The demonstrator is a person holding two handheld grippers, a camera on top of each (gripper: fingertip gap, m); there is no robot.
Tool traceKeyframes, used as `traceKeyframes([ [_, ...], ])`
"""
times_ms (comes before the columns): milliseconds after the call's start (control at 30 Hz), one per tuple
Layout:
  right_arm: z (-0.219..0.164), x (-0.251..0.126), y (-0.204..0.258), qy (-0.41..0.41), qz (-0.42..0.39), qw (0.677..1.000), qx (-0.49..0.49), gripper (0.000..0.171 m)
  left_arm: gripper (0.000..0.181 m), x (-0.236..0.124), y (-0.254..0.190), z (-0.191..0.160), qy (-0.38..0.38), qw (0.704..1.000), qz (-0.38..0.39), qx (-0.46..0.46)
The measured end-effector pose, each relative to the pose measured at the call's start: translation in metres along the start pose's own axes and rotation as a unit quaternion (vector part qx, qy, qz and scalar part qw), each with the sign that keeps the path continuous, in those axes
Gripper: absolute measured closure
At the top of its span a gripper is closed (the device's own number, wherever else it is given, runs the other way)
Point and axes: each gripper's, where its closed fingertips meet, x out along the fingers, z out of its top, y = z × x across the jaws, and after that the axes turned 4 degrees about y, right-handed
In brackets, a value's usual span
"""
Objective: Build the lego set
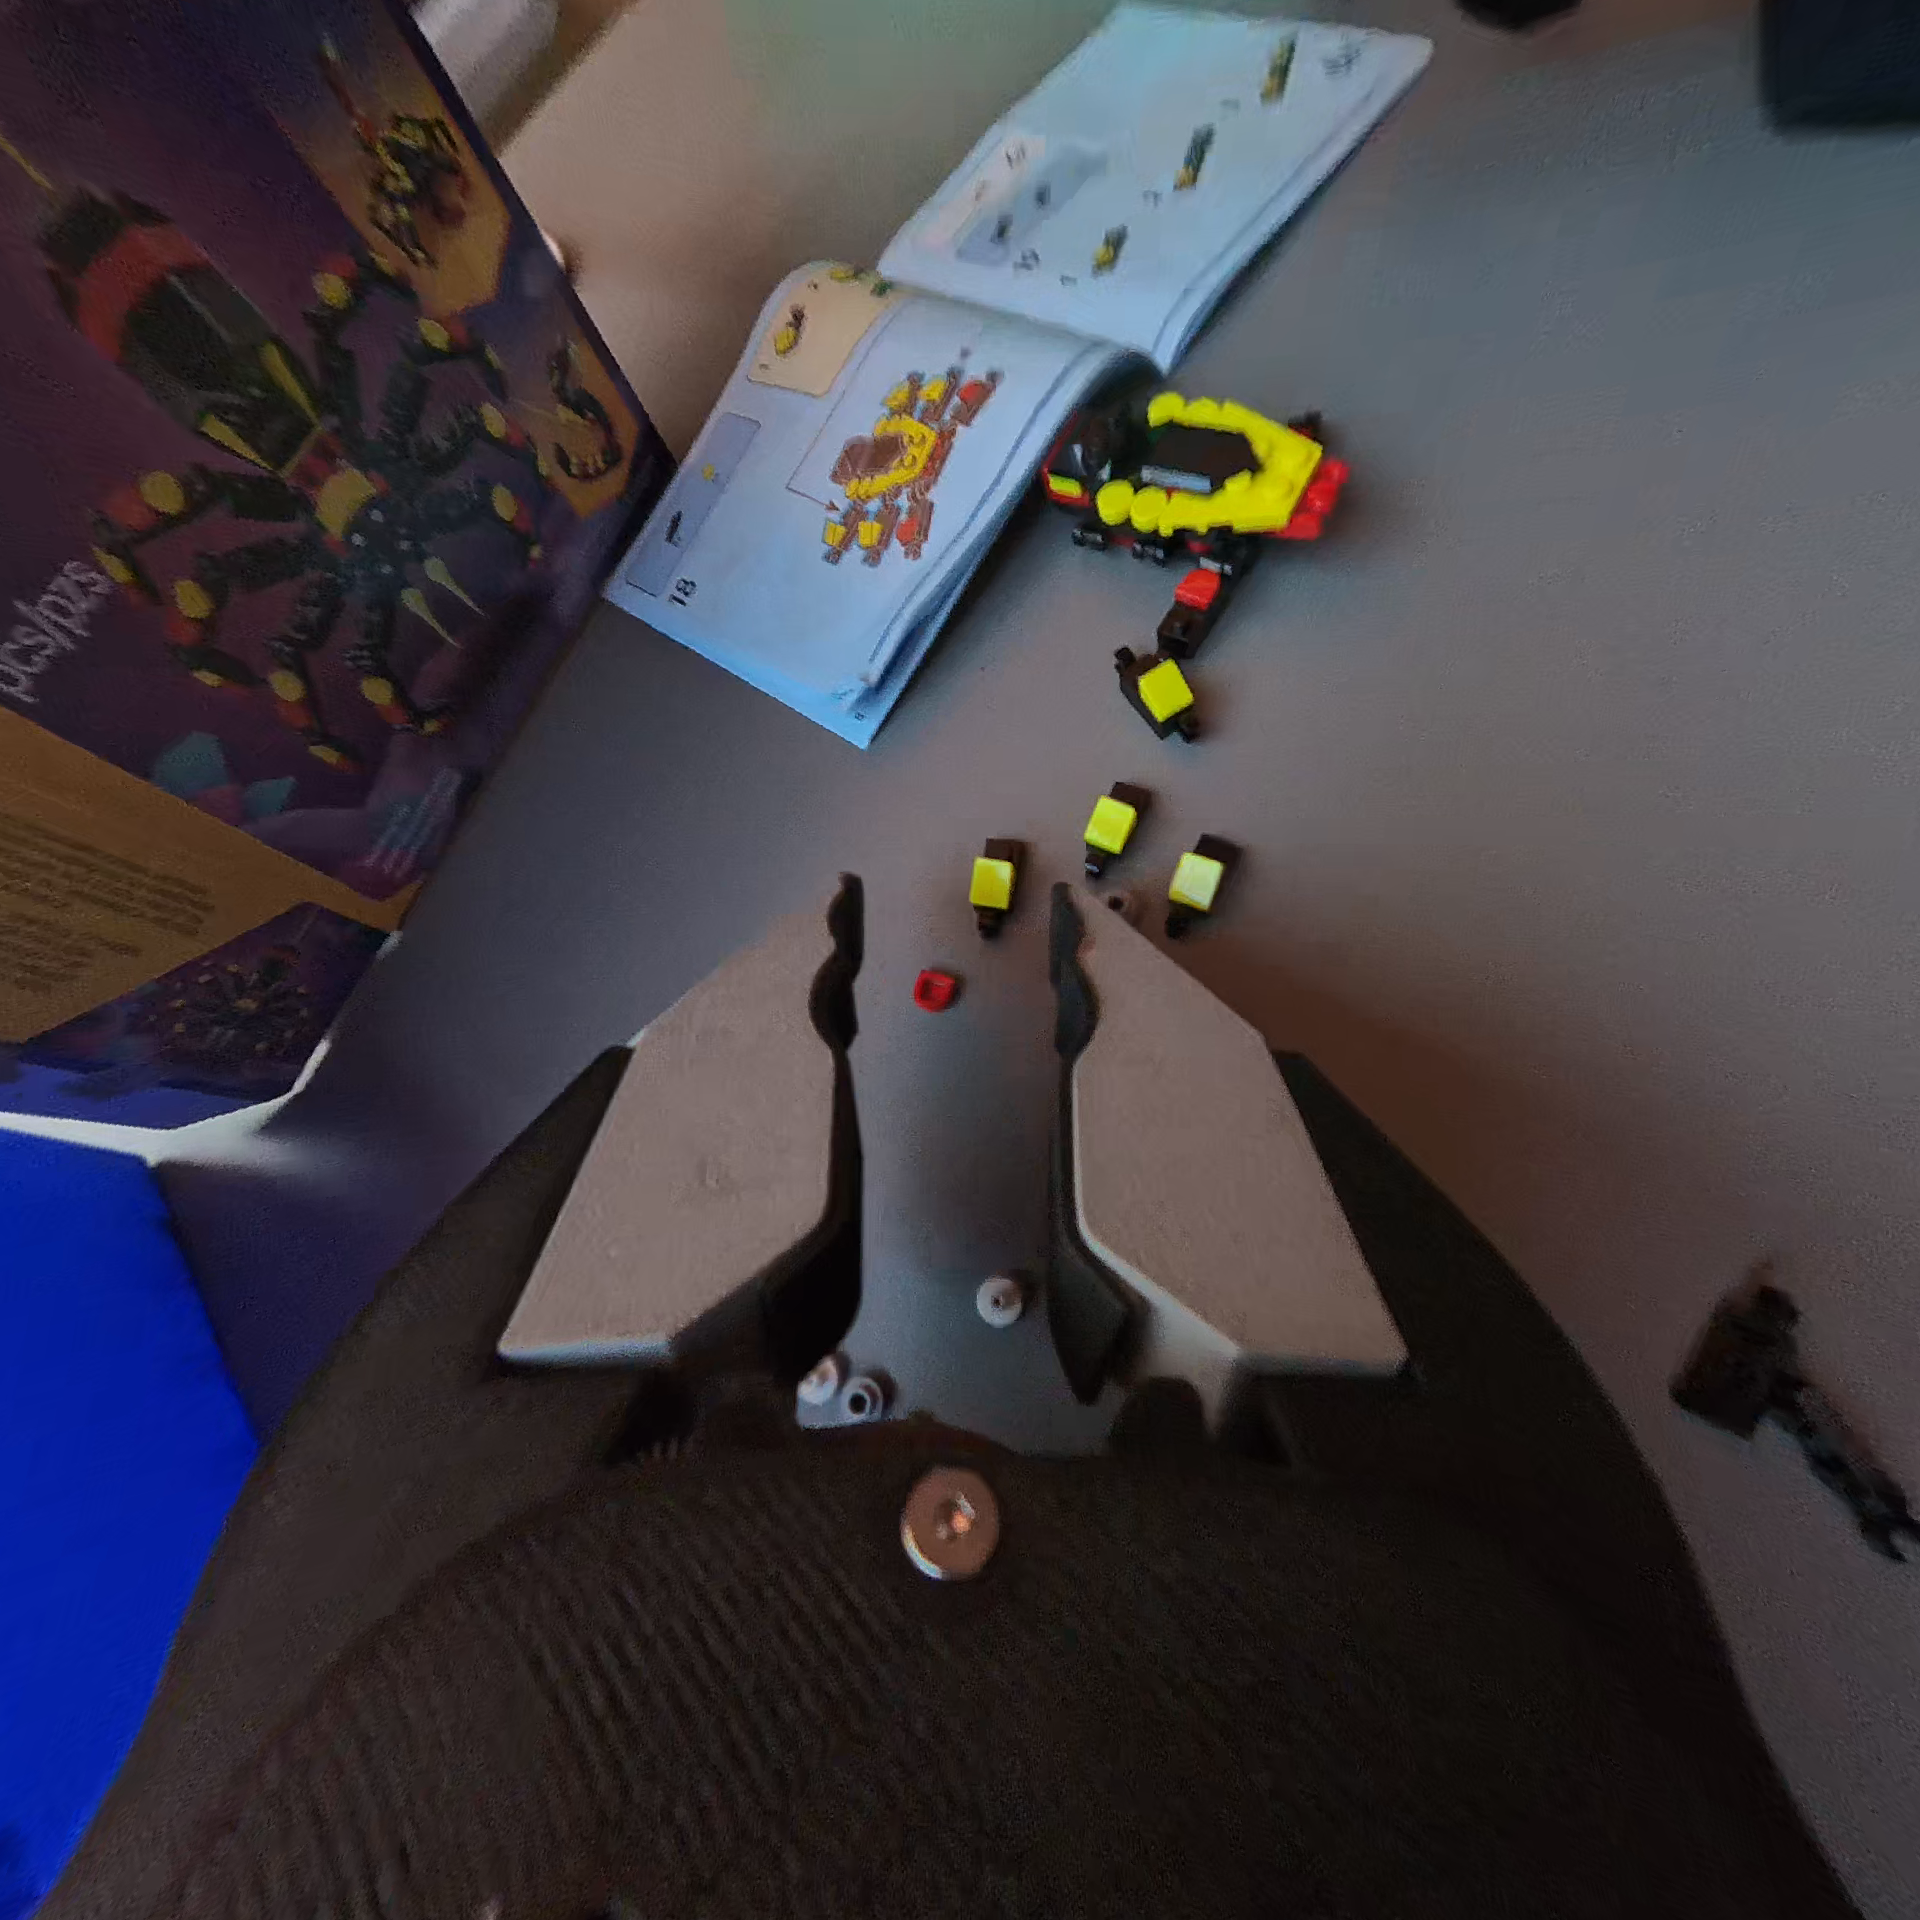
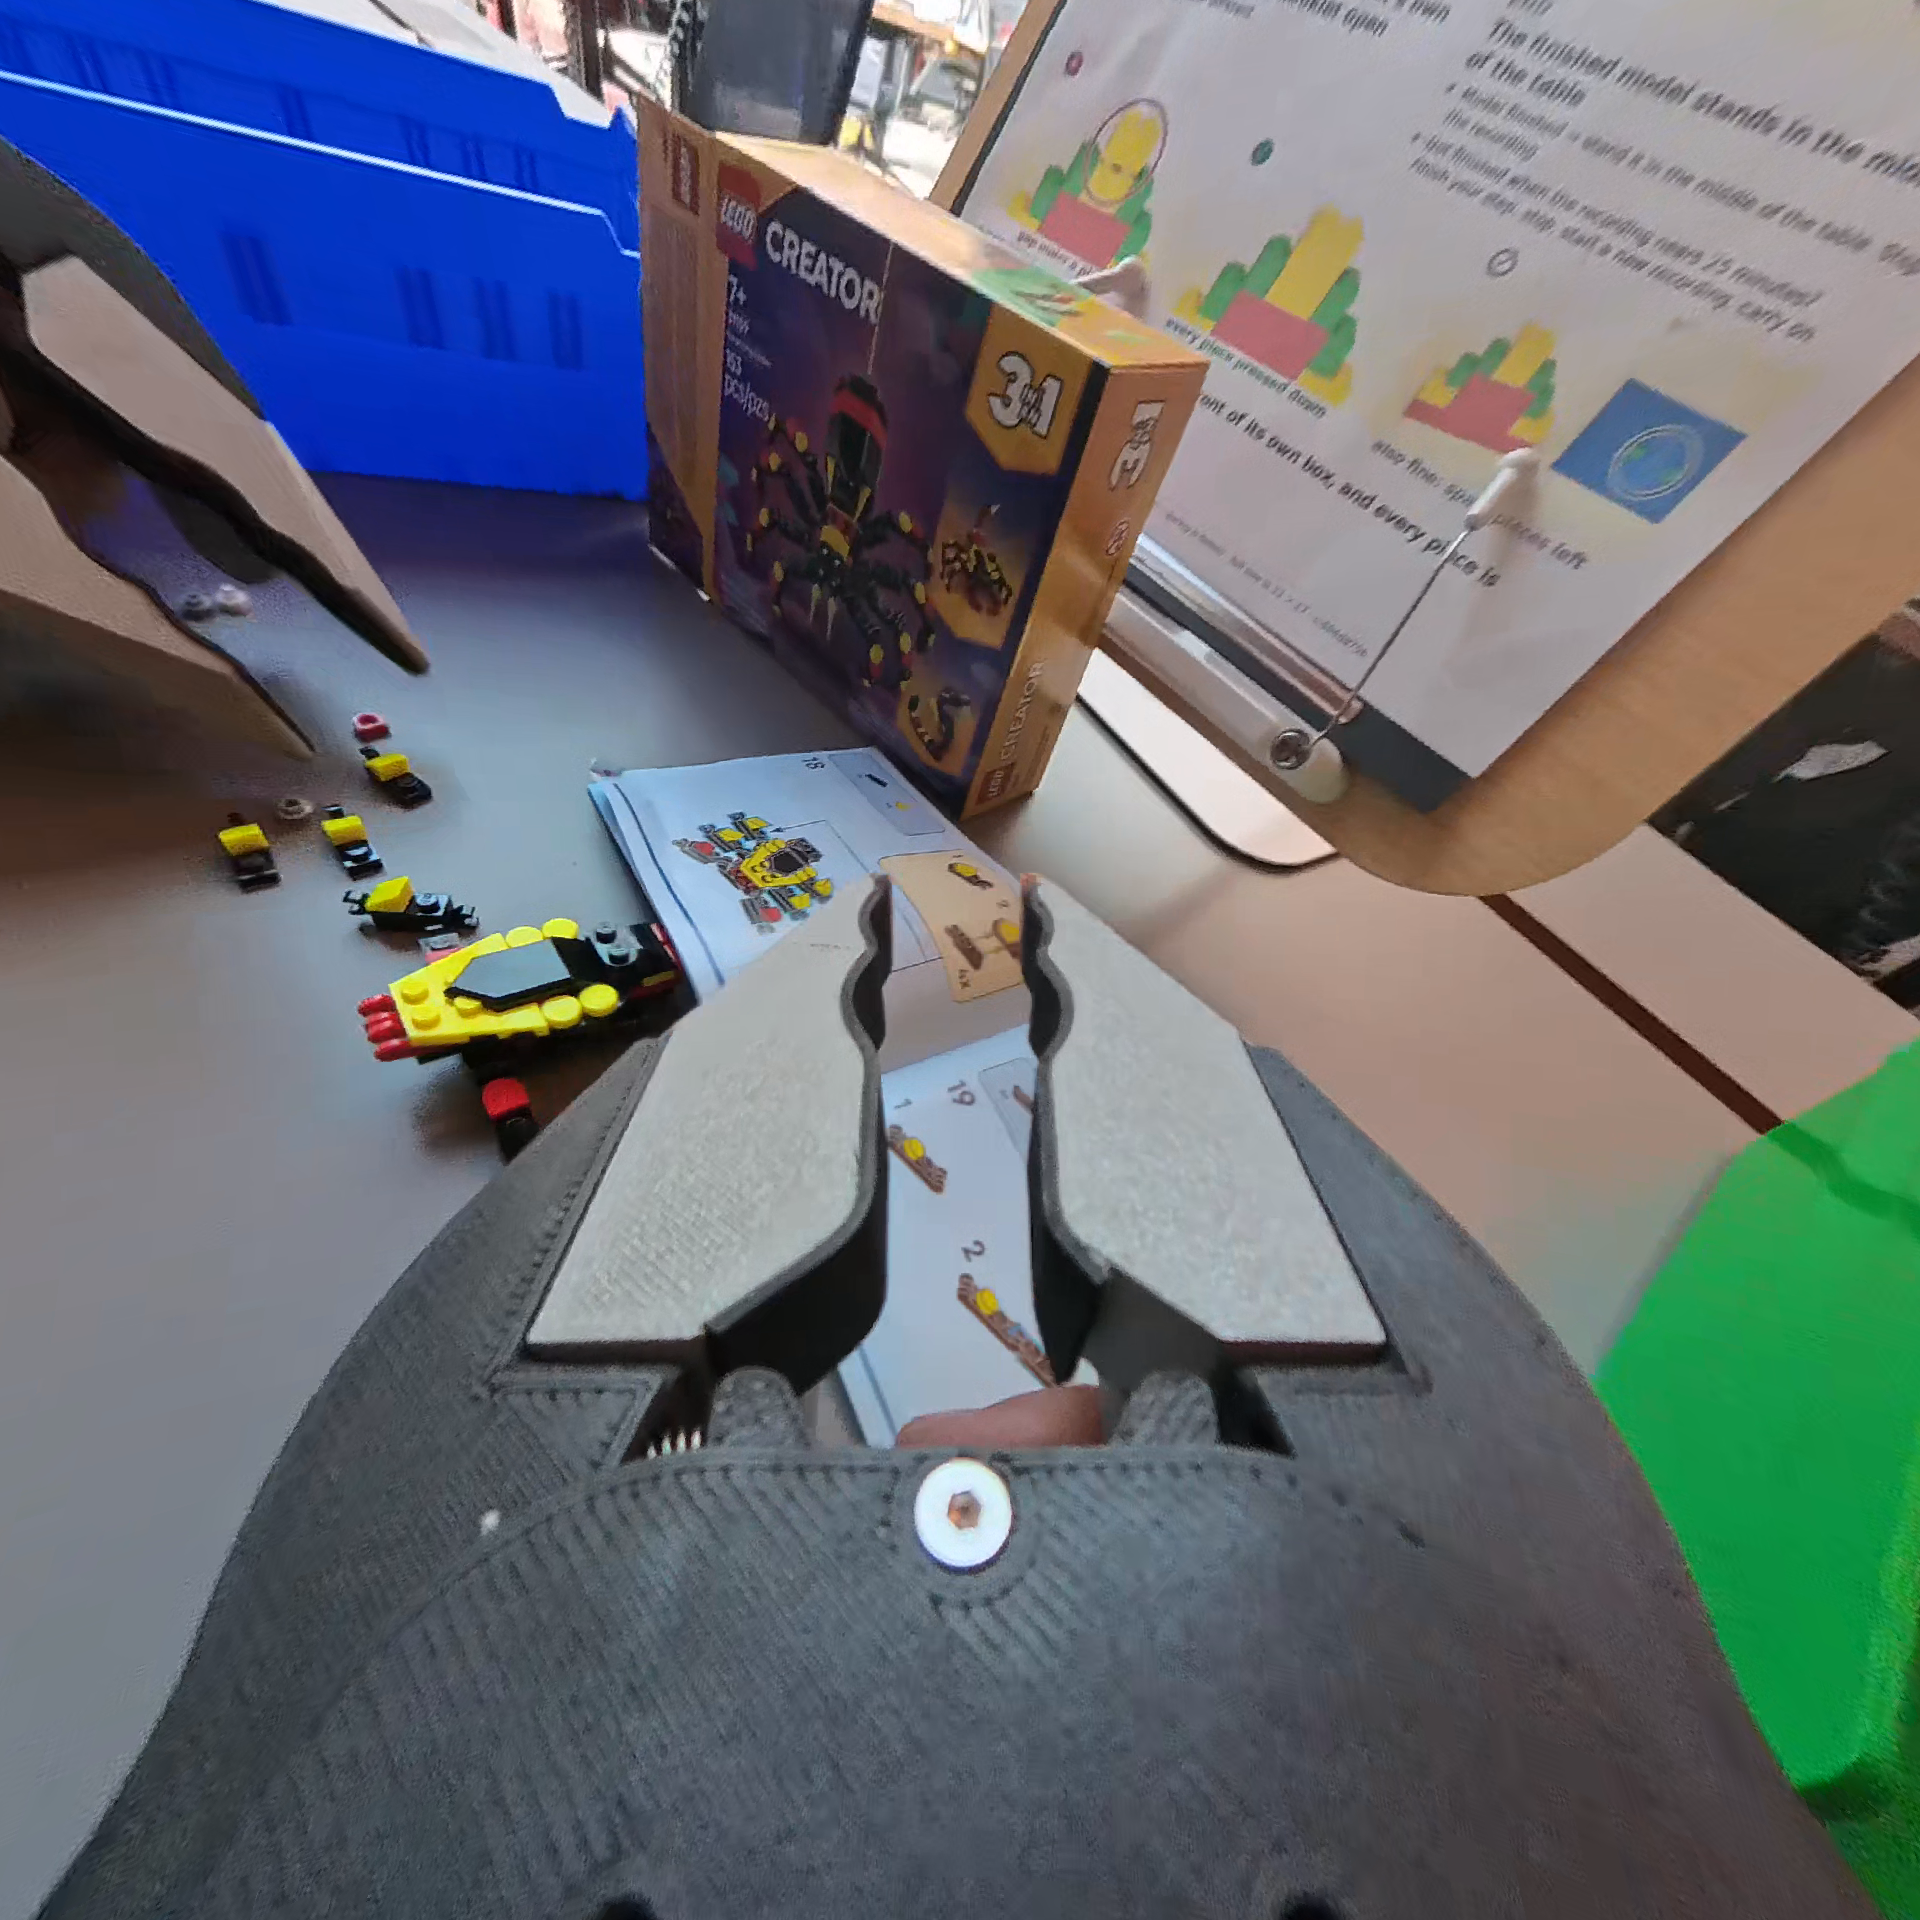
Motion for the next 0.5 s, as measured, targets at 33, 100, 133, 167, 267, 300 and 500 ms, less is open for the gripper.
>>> traceKeyframes([
  [33, 0.001, -0.002, -0.003, -0.008, -0.009, 1.0, -0.008, 0.15, 0.144, -0.006, 0.004, 0.008, -0.031, 0.999, 0.005, -0.008],
  [100, 0.0, -0.006, -0.006, -0.019, -0.023, 0.999, -0.03, 0.149, 0.144, -0.018, 0.017, 0.024, -0.101, 0.994, 0.03, -0.021],
  [133, 0.0, -0.007, -0.005, -0.025, -0.024, 0.999, -0.038, 0.149, 0.144, -0.024, 0.025, 0.029, -0.128, 0.99, 0.048, -0.025],
  [167, 0.0, -0.008, -0.004, -0.03, -0.024, 0.998, -0.042, 0.151, 0.146, -0.028, 0.031, 0.032, -0.146, 0.987, 0.065, -0.027],
  [267, -0.001, -0.009, -0.001, -0.033, -0.018, 0.999, -0.026, 0.15, 0.148, -0.035, 0.04, 0.036, -0.172, 0.98, 0.096, -0.02],
  [300, -0.002, -0.01, -0.003, -0.031, -0.023, 0.999, -0.02, 0.149, 0.148, -0.038, 0.041, 0.038, -0.181, 0.977, 0.109, -0.011],
  [500, -0.008, -0.024, -0.027, -0.045, -0.075, 0.996, 0.033, 0.148, 0.157, -0.034, 0.033, 0.039, -0.172, 0.973, 0.144, 0.051],
])
